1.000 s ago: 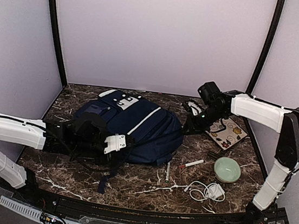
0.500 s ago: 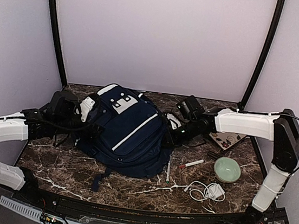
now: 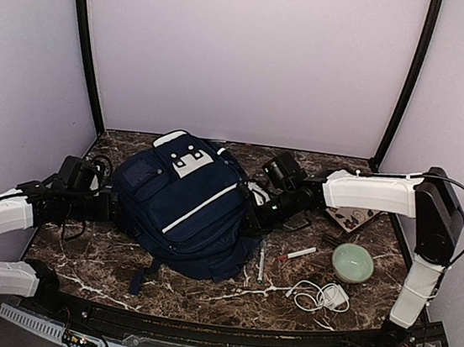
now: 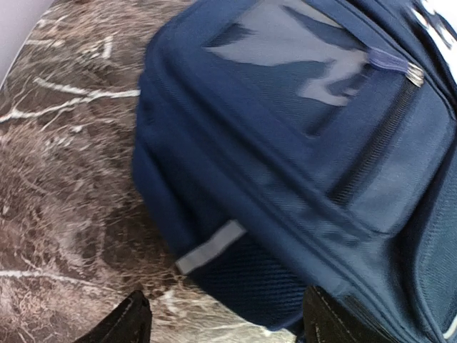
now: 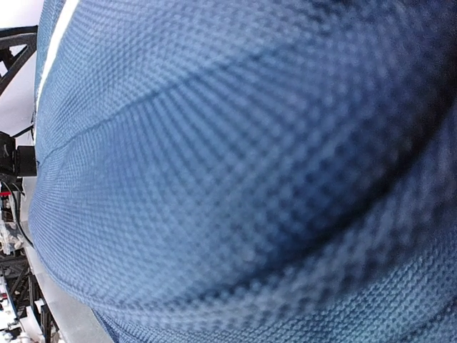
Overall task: Pack the student bag
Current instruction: Zip the student bag into the largest pocket of the bag, then move the student bag to the center of the board, then hold the largest pocket of the student bag.
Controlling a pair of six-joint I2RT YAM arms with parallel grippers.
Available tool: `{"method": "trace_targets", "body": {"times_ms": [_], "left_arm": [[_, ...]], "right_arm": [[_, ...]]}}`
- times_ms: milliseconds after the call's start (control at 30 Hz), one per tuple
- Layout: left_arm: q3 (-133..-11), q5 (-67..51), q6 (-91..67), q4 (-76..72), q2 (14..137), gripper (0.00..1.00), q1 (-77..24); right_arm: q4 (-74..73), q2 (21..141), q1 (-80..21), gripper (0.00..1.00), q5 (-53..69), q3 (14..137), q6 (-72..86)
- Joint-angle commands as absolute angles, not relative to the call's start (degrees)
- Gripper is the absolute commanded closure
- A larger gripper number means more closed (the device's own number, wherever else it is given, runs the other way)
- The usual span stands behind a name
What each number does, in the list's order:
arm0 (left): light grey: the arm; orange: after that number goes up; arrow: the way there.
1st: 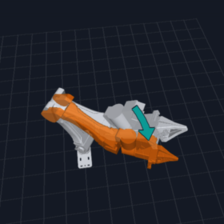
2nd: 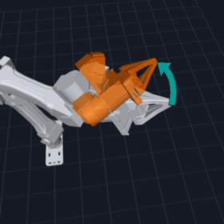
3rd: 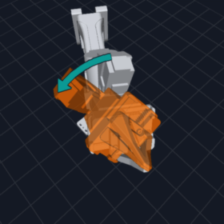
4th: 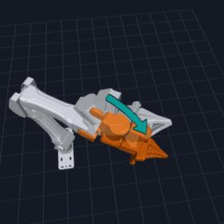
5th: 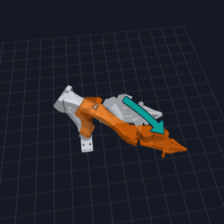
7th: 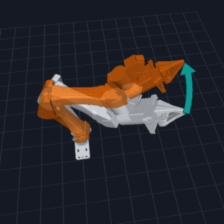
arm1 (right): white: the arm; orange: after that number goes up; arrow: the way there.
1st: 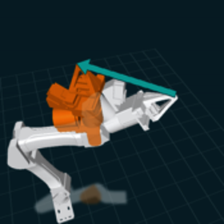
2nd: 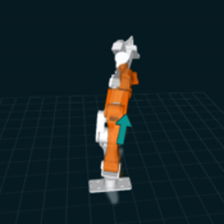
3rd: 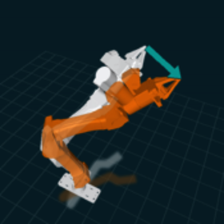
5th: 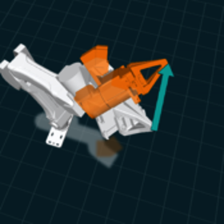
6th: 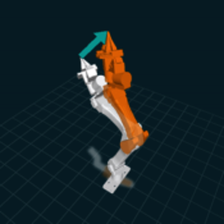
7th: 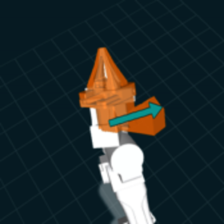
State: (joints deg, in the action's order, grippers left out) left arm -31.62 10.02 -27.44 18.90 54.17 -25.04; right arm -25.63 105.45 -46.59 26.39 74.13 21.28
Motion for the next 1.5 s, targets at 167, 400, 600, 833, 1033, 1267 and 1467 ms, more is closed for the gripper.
{"method": "trace_targets", "body": {"times_ms": [167,400,600,833,1033,1267,1467], "left_arm": [[-24.4,-0.1,-31.4,4.6,63.0,0.28,-16.9],[-27.8,-3.7,-30.1,-16.5,81.5,0.32,-14.2],[-49.3,-12.4,-23.1,-14.5,96.5,0.4,-14.1],[-47.6,-9.0,-12.5,-15.5,72.1,0.39,-15.9],[-38.9,-12.4,1.4,-5.7,50.8,0.55,-28.5],[-33.2,-23.2,20.2,9.9,42.2,0.57,-42.8],[-35.1,-17.7,33.3,15.1,51.8,0.35,-51.4]], "right_arm": [[-18.6,105.6,-51.4,1.0,28.1,74.7,23.4],[-11.7,106.8,-58.7,1.0,28.6,74.2,28.9],[-7.6,112.4,-62.0,1.0,30.8,79.6,32.5],[-8.3,112.6,-61.3,1.0,31.8,80.7,32.9],[-9.5,110.0,-60.1,1.0,33.3,78.0,33.0],[-4.4,107.4,-58.0,1.0,37.4,74.2,36.6],[-4.2,107.9,-57.9,1.0,36.8,74.7,36.8]]}}
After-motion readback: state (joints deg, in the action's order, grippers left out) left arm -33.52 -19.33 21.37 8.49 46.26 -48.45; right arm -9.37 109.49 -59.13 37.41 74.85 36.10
